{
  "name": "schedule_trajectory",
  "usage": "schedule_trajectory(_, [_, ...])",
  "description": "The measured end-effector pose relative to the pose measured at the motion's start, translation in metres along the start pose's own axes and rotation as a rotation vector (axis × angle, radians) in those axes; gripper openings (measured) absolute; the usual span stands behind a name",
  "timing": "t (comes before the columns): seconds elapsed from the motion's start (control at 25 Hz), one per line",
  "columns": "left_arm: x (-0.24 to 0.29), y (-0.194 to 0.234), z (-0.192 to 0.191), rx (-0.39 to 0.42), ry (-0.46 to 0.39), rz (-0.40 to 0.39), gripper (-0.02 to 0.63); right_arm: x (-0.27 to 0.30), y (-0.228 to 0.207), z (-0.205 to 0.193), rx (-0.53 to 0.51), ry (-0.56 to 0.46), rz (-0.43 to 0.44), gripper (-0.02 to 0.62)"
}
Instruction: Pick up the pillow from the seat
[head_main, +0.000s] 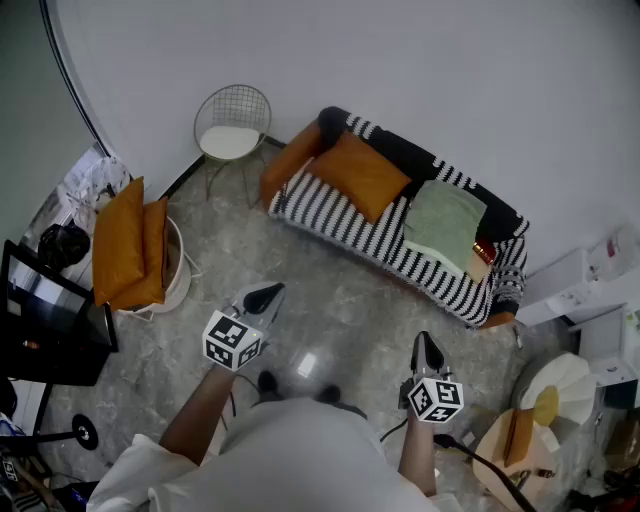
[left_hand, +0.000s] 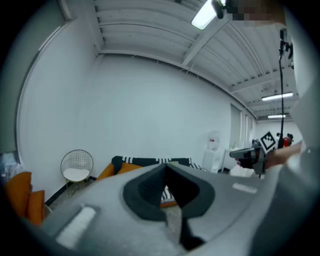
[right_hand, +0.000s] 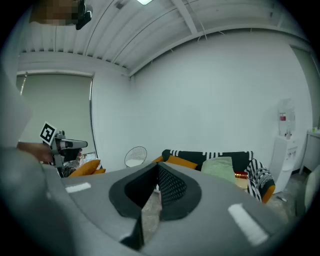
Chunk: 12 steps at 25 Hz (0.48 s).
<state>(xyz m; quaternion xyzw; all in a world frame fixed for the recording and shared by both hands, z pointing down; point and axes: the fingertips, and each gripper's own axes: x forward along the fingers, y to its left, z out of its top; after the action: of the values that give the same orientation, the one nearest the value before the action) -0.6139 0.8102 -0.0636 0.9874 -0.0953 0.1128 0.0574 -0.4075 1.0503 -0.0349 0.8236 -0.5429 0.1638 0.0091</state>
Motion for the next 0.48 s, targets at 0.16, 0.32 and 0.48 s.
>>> schedule_trajectory(0.16, [-0.0028, 0.0031, -0.0024, -0.001, 0.001, 0.002, -0.002, 0.0006, 0.0038, 0.0006, -0.002, -0.005, 0.0, 0.005])
schedule_trajectory(0.32, [-0.0026, 0.0048, -0.0044, -0.005, 0.005, 0.001, -0.002, 0.0034, 0.006, 0.0027, -0.008, -0.007, 0.004, 0.005])
schedule_trajectory(0.48, [-0.0039, 0.0075, -0.005, -0.004, 0.005, -0.002, -0.002, 0.0052, 0.0109, 0.0032, -0.01, -0.007, 0.004, 0.005])
